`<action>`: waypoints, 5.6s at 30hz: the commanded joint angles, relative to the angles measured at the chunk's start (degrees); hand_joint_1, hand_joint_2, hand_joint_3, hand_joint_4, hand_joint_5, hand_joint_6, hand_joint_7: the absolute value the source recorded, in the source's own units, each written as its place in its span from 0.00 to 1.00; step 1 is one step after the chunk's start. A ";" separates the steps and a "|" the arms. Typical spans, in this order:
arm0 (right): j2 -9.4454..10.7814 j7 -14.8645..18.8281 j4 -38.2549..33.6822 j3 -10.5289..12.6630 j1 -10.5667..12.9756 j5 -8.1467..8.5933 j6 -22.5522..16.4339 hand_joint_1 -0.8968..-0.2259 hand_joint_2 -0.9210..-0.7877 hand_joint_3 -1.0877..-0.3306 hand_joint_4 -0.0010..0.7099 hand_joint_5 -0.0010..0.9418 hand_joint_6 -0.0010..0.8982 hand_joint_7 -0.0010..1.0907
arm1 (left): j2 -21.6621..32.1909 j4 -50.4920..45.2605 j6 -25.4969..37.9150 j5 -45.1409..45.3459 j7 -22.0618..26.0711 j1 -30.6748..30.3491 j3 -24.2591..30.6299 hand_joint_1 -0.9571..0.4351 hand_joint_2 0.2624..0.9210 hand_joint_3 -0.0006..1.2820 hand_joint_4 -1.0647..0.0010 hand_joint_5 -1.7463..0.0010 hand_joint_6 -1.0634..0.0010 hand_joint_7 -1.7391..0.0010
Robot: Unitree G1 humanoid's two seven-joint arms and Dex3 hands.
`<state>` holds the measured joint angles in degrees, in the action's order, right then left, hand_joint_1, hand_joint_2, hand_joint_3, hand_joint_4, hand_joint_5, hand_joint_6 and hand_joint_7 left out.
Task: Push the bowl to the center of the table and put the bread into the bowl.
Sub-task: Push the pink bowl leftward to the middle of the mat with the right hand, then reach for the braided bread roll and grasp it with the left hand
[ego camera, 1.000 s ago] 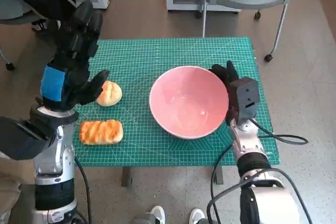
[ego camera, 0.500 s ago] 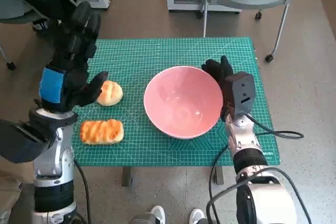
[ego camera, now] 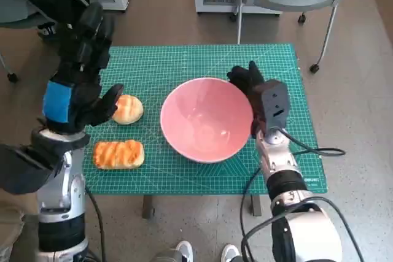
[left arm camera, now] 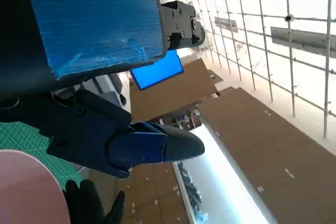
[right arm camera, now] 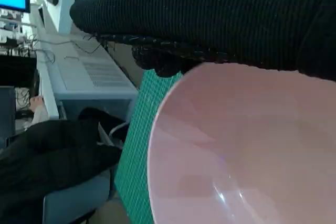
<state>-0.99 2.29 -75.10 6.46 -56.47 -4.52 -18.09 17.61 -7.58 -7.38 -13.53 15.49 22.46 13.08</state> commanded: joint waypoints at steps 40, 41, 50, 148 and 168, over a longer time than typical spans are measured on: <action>2.46 0.33 -1.51 -2.64 -3.22 -1.43 2.21 0.53 0.00 0.31 0.23 0.00 0.18 0.06 | 0.05 -3.23 0.33 0.41 -2.49 -3.38 1.32 0.27 1.00 0.31 0.96 1.00 1.00 0.80; 2.51 0.31 -1.51 -2.66 -3.27 -1.44 2.21 0.53 0.00 0.32 0.23 0.00 0.18 0.06 | 0.06 -3.23 0.32 0.44 -2.49 -3.38 1.31 0.27 1.00 0.31 0.96 1.00 1.00 0.80; 2.40 0.69 -1.45 -2.63 -3.53 -1.33 1.91 0.52 0.00 0.32 0.23 0.00 0.18 0.06 | 0.12 -3.02 0.03 0.63 -2.51 -3.42 1.36 0.27 1.00 0.31 0.96 1.00 1.00 0.80; -12.52 7.92 37.16 -0.18 7.47 5.86 -25.56 0.34 0.00 0.38 0.27 0.01 0.20 0.08 | -0.91 12.18 -8.50 -0.67 3.37 5.38 -1.59 0.25 1.00 0.28 0.96 1.00 1.00 0.81; -12.30 8.55 37.99 -0.93 7.81 6.46 -25.74 0.33 0.00 0.38 0.27 0.01 0.20 0.08 | -0.79 9.96 -8.12 0.11 2.15 4.13 -1.49 0.25 1.00 0.29 0.96 1.00 1.00 0.81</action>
<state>-13.38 9.81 -37.10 5.86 -50.45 1.40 -44.48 16.76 3.49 -15.62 -13.63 18.13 27.09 11.42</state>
